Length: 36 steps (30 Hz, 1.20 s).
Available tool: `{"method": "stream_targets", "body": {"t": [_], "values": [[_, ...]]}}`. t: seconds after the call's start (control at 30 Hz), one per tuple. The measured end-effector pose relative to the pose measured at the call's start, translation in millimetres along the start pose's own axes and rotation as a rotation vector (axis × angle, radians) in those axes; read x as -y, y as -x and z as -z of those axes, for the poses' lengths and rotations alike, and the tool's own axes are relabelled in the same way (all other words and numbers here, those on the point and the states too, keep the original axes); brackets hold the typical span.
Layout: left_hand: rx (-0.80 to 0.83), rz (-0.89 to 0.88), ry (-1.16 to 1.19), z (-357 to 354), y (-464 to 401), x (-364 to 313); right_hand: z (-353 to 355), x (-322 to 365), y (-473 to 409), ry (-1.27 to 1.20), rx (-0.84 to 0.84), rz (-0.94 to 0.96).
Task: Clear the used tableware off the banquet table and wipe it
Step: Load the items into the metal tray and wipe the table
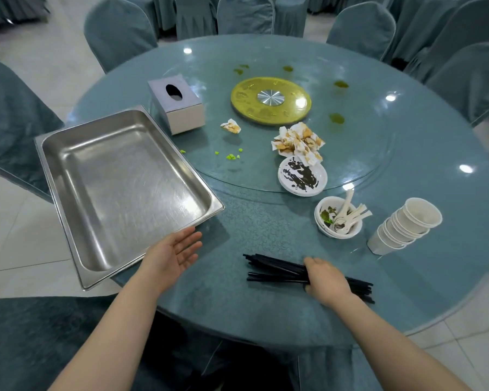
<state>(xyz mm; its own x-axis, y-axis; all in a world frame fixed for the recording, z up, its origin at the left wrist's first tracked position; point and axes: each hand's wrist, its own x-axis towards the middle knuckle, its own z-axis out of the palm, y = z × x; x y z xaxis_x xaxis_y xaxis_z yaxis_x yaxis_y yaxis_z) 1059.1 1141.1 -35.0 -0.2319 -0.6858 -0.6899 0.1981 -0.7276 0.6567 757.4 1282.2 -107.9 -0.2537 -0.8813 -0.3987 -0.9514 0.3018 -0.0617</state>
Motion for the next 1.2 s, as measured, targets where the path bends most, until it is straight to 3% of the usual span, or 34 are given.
{"method": "stream_targets", "body": {"t": [0.23, 0.33, 0.43, 0.53, 0.63, 0.7, 0.9, 1.2], "values": [[0.014, -0.136, -0.098, -4.1, 7.7, -16.6, 12.1, 19.1, 0.2, -0.013, -0.031, 0.047], [0.012, -0.251, -0.271, -8.7, 12.3, -22.6, 26.1, 37.2, -1.1, 0.004, -0.043, 0.090], [-0.045, -0.606, -0.717, -20.6, 17.6, -19.2, 45.2, 57.9, -7.7, 0.035, -0.095, 0.175], [0.081, -0.910, -1.317, -38.8, 19.4, -16.7, 64.1, 82.9, -17.2, 0.095, -0.177, 0.316], [0.212, -0.913, -1.856, -50.5, 12.6, -18.2, 83.1, 105.5, -31.0, 0.095, -0.269, 0.442], [0.179, -0.823, -2.038, -53.0, 7.7, -23.1, 96.5, 120.0, -42.1, 0.064, -0.313, 0.505], [-0.323, -0.773, -2.087, -32.9, -7.5, -47.8, 126.7, 174.9, -82.2, 0.077, -0.381, 0.681], [-0.491, -0.635, -1.979, 37.9, -28.9, -81.3, 128.3, 220.4, -149.6, 0.090, -0.247, 0.749]]}}
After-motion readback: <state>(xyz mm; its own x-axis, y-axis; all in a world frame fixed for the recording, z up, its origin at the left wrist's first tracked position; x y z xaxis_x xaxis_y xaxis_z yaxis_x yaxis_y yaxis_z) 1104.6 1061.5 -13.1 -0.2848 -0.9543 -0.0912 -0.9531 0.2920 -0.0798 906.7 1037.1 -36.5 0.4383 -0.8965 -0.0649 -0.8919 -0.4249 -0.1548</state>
